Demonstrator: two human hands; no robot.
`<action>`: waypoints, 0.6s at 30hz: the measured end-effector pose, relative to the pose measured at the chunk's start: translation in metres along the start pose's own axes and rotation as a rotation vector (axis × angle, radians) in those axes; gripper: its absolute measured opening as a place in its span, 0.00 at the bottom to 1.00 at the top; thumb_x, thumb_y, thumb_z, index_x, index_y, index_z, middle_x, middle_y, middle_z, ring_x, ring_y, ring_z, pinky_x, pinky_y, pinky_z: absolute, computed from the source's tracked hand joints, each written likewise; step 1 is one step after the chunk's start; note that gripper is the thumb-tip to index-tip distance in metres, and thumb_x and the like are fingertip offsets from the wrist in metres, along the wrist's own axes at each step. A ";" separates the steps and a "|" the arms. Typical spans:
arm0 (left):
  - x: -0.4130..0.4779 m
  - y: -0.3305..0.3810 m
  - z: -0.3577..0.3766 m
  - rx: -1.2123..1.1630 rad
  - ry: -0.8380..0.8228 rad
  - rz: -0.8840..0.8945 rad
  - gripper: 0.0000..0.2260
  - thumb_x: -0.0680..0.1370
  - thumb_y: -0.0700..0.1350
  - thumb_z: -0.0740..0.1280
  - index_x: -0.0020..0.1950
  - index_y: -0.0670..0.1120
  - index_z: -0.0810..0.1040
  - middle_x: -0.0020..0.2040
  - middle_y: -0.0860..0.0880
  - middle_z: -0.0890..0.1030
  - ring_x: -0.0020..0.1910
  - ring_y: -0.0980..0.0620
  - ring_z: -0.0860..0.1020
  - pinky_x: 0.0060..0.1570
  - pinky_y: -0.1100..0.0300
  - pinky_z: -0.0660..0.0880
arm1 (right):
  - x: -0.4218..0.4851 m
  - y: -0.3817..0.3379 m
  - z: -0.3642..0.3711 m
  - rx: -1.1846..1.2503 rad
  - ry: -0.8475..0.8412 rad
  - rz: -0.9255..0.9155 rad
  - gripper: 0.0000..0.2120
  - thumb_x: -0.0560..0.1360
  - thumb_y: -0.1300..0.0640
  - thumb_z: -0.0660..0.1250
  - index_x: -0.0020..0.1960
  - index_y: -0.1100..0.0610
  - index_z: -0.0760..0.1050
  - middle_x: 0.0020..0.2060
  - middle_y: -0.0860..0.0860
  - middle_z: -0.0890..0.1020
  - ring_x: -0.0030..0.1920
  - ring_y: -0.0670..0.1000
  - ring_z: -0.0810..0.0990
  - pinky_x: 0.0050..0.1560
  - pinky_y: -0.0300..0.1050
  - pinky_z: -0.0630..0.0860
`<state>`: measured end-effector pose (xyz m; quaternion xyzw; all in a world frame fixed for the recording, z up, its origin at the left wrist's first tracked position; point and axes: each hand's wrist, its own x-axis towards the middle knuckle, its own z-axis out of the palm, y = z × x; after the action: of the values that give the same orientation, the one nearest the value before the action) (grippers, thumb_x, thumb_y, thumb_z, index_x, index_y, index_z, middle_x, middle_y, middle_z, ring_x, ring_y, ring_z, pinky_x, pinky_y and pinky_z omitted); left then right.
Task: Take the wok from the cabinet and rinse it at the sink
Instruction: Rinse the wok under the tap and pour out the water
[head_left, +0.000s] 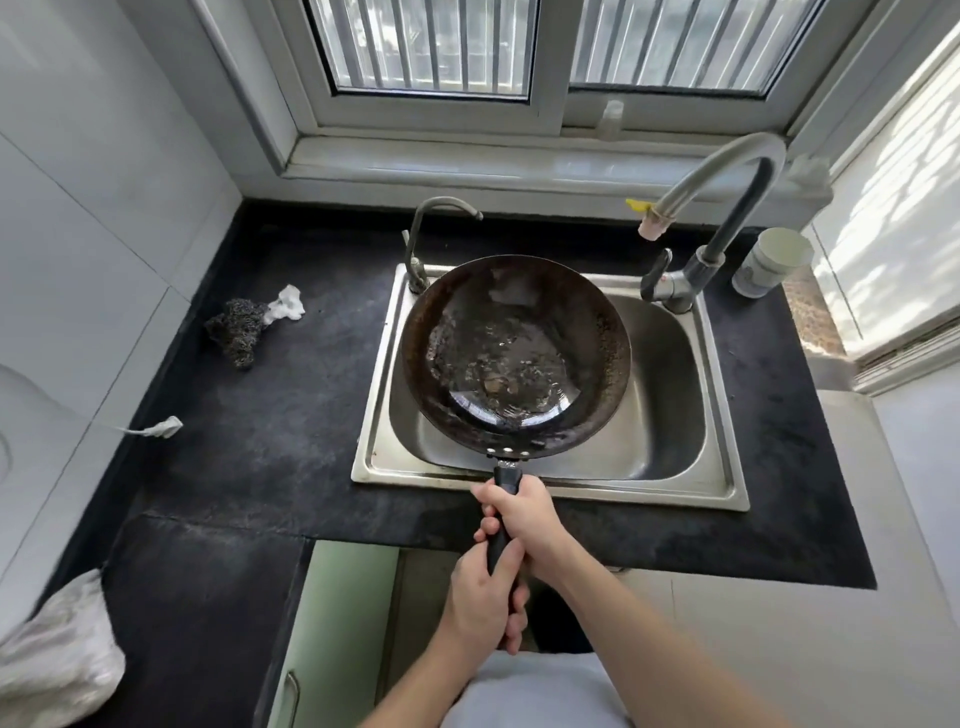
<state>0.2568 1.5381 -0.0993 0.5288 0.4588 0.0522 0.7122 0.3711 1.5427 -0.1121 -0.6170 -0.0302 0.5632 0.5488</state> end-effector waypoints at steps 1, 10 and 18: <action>-0.001 -0.001 0.001 0.006 -0.011 -0.002 0.15 0.82 0.49 0.61 0.44 0.39 0.72 0.27 0.45 0.72 0.19 0.49 0.68 0.21 0.58 0.69 | -0.002 0.001 -0.002 0.006 0.009 -0.005 0.12 0.78 0.67 0.66 0.38 0.59 0.71 0.25 0.50 0.72 0.23 0.48 0.71 0.30 0.46 0.77; 0.002 0.013 0.009 0.039 -0.031 0.003 0.15 0.82 0.49 0.61 0.43 0.39 0.72 0.28 0.45 0.72 0.19 0.51 0.68 0.20 0.59 0.67 | -0.003 -0.008 -0.012 0.037 0.039 -0.006 0.12 0.78 0.67 0.65 0.38 0.59 0.71 0.25 0.50 0.72 0.24 0.48 0.71 0.31 0.47 0.77; -0.010 0.010 -0.005 0.059 0.030 0.031 0.14 0.82 0.49 0.60 0.43 0.39 0.72 0.27 0.46 0.73 0.19 0.50 0.68 0.21 0.58 0.68 | -0.009 -0.008 0.007 0.013 -0.028 -0.007 0.10 0.78 0.67 0.65 0.40 0.60 0.70 0.26 0.50 0.72 0.24 0.47 0.71 0.31 0.46 0.78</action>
<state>0.2520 1.5410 -0.0853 0.5557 0.4627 0.0576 0.6883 0.3670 1.5446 -0.0988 -0.6054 -0.0365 0.5703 0.5540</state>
